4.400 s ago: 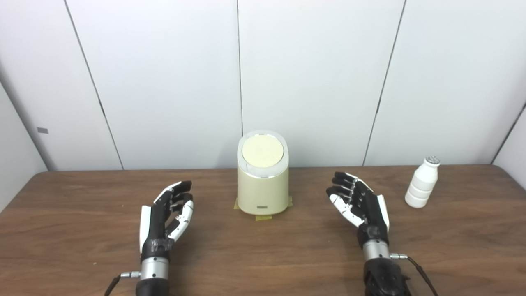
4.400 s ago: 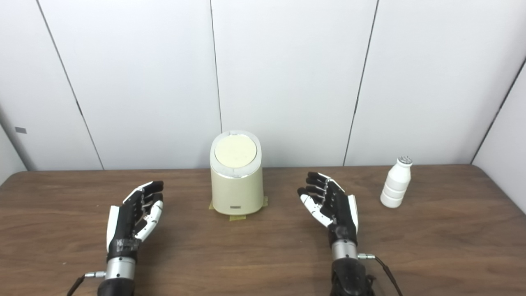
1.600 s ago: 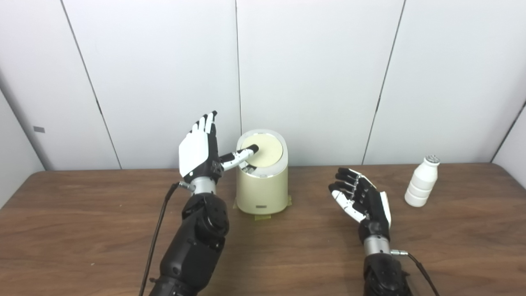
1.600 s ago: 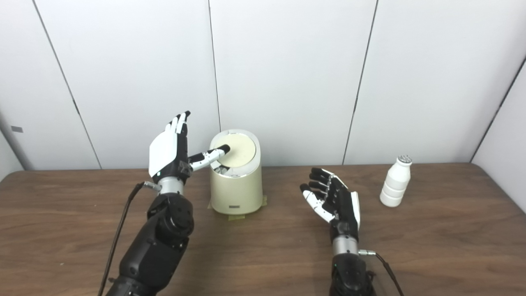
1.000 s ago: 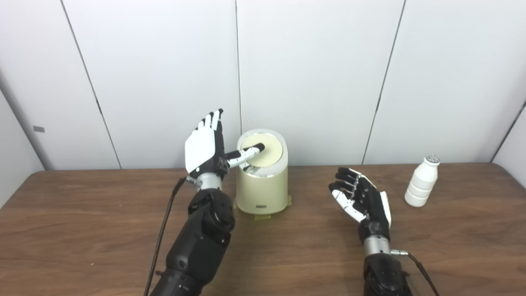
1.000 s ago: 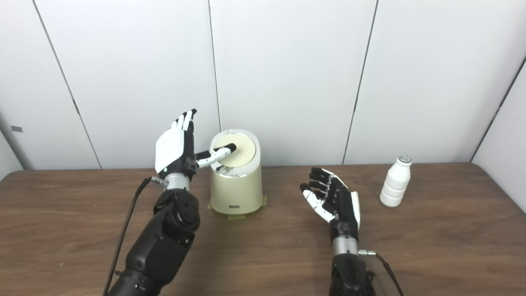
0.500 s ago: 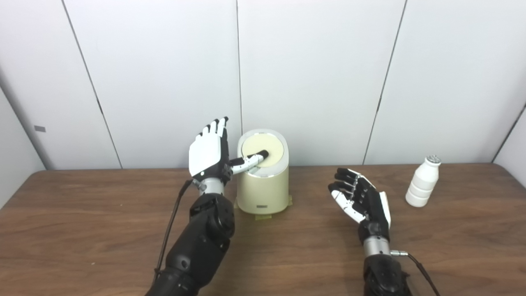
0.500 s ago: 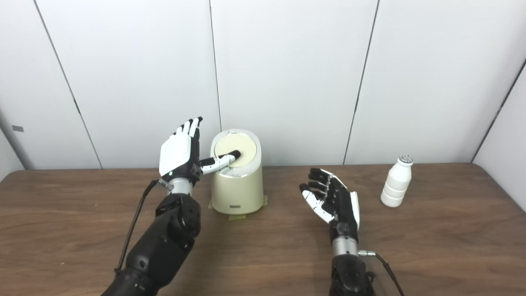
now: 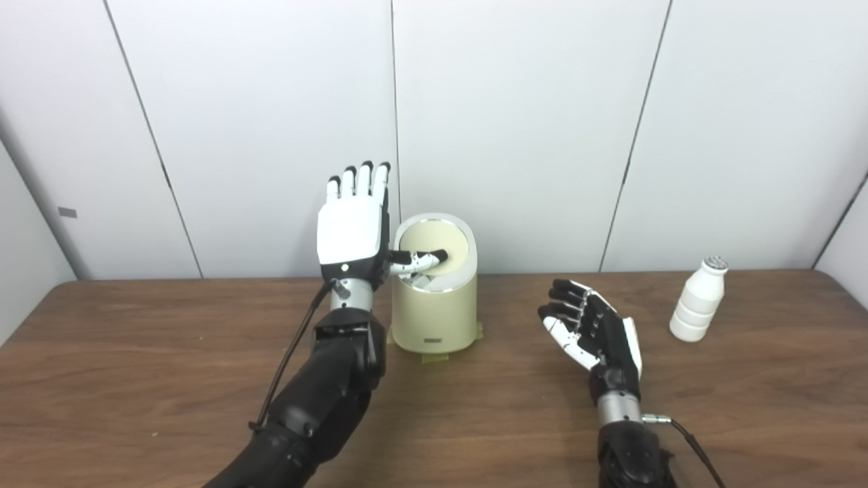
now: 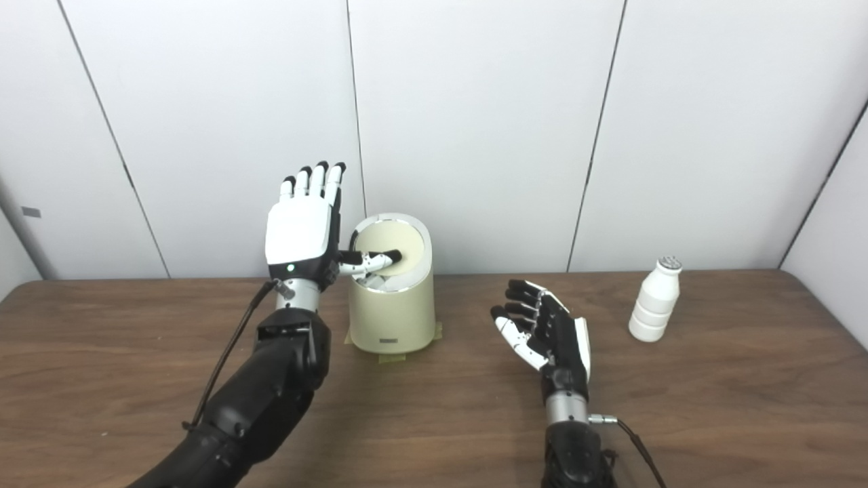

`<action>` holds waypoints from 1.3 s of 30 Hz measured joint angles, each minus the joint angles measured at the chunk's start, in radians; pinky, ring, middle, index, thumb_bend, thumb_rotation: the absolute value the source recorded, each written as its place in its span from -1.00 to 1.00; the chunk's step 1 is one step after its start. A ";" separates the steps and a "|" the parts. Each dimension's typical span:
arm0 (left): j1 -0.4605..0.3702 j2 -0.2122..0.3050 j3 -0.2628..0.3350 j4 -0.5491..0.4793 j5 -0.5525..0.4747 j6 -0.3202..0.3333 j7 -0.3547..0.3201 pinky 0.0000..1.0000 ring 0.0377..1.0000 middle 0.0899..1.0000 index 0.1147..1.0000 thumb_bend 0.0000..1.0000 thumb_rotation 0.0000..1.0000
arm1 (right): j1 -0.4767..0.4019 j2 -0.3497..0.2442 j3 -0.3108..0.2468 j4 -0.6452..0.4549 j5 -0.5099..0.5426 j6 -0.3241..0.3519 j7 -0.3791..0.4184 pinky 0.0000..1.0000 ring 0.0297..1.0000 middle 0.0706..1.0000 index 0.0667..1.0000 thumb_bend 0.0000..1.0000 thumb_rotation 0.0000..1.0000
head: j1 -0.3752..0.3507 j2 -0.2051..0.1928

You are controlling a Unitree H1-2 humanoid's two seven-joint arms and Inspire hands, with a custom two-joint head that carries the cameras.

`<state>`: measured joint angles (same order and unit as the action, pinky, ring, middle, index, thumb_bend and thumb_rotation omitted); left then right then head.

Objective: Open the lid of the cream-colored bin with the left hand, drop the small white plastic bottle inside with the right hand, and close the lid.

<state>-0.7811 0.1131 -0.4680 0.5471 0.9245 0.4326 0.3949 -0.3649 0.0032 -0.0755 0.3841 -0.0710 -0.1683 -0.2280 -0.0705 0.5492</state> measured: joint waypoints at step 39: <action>0.450 -0.098 0.438 -0.637 -0.845 -0.495 -0.260 0.48 0.62 0.61 0.58 -0.60 0.50 | 0.003 0.004 -0.005 -0.007 0.028 0.002 0.005 0.25 0.35 0.35 0.30 -0.45 -0.60 | 0.015 -0.011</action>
<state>-0.3308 0.0150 -0.0303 -0.0897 0.0796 -0.0624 0.1350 -0.3618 0.0067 -0.0804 0.3768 -0.0427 -0.1659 -0.2233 -0.0552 0.5384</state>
